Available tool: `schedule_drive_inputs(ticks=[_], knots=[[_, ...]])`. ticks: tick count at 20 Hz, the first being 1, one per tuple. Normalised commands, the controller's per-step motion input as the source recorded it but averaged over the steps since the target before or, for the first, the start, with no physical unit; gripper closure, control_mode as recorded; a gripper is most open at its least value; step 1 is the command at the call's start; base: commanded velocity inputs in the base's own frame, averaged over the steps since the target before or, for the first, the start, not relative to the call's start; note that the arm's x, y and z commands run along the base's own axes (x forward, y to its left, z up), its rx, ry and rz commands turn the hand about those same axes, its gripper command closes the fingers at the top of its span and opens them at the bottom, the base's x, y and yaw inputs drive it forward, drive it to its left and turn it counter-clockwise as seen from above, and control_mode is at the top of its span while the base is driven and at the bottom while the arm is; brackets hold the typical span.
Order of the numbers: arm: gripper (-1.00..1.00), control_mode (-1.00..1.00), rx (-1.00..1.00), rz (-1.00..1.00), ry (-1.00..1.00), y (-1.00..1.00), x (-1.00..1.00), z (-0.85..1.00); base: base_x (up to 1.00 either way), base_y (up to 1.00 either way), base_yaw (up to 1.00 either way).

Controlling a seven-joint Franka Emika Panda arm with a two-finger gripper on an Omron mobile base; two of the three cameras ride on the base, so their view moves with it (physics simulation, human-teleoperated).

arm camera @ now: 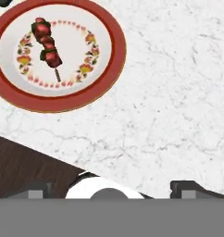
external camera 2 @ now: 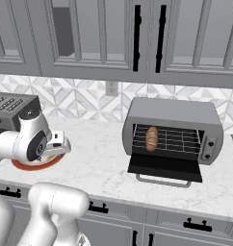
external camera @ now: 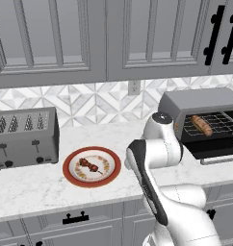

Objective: Pick up the kebab skewer and baguette bread, and place them inside the toaster oven. Close the toaster oven door and start by setting the timer.

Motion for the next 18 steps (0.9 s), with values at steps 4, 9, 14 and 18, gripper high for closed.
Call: schedule_drive_inputs(ticks=[4, 9, 14, 18], knots=[[-1.0, -1.0, 0.0, 0.22, 0.03, 1.0, 0.93, -0.22, 0.0, 0.0, 0.0], [-1.0, -1.0, -0.01, 0.21, 0.09, 0.95, 0.63, -0.22, 0.0, 0.0, 0.0], [-1.0, -1.0, -0.02, 0.08, 0.01, 0.57, 0.45, -0.18, 0.0, 0.0, 0.0], [-1.0, -1.0, -0.15, 0.01, 0.04, 0.22, 0.29, -0.25, 0.0, 0.0, 0.0]])
